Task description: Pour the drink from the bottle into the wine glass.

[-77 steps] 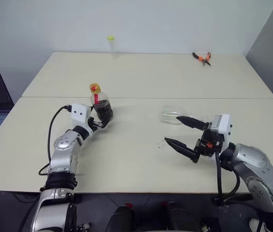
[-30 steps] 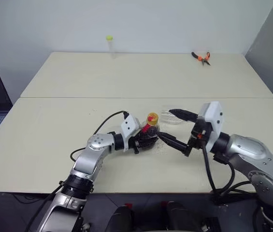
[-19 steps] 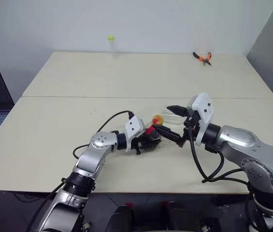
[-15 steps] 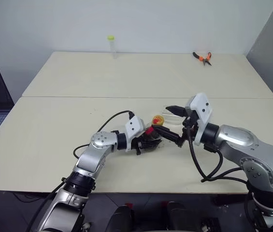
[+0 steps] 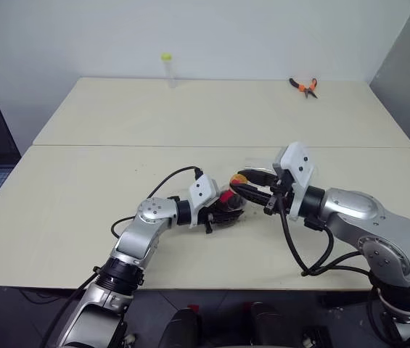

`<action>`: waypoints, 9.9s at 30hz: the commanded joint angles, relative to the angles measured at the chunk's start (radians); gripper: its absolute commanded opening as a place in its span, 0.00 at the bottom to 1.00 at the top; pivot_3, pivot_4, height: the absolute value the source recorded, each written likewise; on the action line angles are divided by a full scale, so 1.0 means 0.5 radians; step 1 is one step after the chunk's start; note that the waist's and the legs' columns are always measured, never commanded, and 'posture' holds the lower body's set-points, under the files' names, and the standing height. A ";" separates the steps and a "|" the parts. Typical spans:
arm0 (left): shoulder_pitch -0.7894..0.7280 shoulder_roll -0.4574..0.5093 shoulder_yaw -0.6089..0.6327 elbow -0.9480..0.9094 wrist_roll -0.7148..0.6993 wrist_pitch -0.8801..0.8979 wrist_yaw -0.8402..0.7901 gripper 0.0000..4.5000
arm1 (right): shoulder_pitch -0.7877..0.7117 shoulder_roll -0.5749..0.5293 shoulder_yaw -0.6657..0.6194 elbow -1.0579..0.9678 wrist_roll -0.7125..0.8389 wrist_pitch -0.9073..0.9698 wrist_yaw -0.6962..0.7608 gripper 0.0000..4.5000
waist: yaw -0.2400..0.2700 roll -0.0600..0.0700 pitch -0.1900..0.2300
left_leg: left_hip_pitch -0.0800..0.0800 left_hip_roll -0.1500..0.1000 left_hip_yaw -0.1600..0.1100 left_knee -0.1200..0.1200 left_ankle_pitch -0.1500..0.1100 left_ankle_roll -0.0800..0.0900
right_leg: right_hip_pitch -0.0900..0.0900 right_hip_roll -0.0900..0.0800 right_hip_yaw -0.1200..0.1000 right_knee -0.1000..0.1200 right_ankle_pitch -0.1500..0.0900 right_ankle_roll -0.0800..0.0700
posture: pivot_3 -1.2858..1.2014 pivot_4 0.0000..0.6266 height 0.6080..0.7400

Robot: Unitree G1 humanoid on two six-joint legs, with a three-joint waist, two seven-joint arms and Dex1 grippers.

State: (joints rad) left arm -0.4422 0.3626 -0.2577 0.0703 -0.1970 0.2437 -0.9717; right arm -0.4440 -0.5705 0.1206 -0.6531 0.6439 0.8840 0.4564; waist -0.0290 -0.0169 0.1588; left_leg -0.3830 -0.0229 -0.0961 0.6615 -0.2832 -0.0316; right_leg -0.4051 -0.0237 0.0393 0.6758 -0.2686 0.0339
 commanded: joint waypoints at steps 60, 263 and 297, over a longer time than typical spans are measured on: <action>-0.072 0.003 -0.085 -0.183 -0.155 0.087 -0.236 0.20 | 0.474 0.044 -0.507 -0.469 0.668 -0.004 -0.360 0.89 | 0.001 0.001 0.005 | -0.002 0.000 -0.002 0.000 0.000 0.000 | 0.000 0.000 -0.001 -0.001 0.000 0.000 | 0.52 0.24 1.00; -0.025 -0.128 -0.007 -0.150 -0.185 -0.033 -0.068 0.17 | 1.062 -0.051 -0.600 0.543 -0.340 -0.724 -0.316 0.27 | -0.003 0.002 0.008 | 0.001 0.001 0.005 -0.001 0.000 0.000 | 0.000 0.002 0.004 0.001 -0.001 0.001 | 0.52 0.24 1.00; -0.015 -0.185 0.683 0.156 -0.019 -0.371 0.923 0.17 | 0.654 -0.054 -0.348 -0.001 -0.125 -0.721 0.259 1.00 | -0.005 0.004 0.008 | 0.003 0.001 0.004 0.001 0.000 0.000 | 0.001 0.001 0.005 0.003 -0.001 0.001 | 0.52 0.24 1.00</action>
State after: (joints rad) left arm -0.4244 0.2699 0.0079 0.1233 -0.2346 0.1315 -0.6141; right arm -0.0669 -0.5832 -0.0799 -0.5792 0.4974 0.4535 0.5443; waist -0.0317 -0.0151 0.1627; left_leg -0.3815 -0.0223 -0.0943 0.6620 -0.2832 -0.0316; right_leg -0.4047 -0.0232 0.0415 0.6774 -0.2690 0.0346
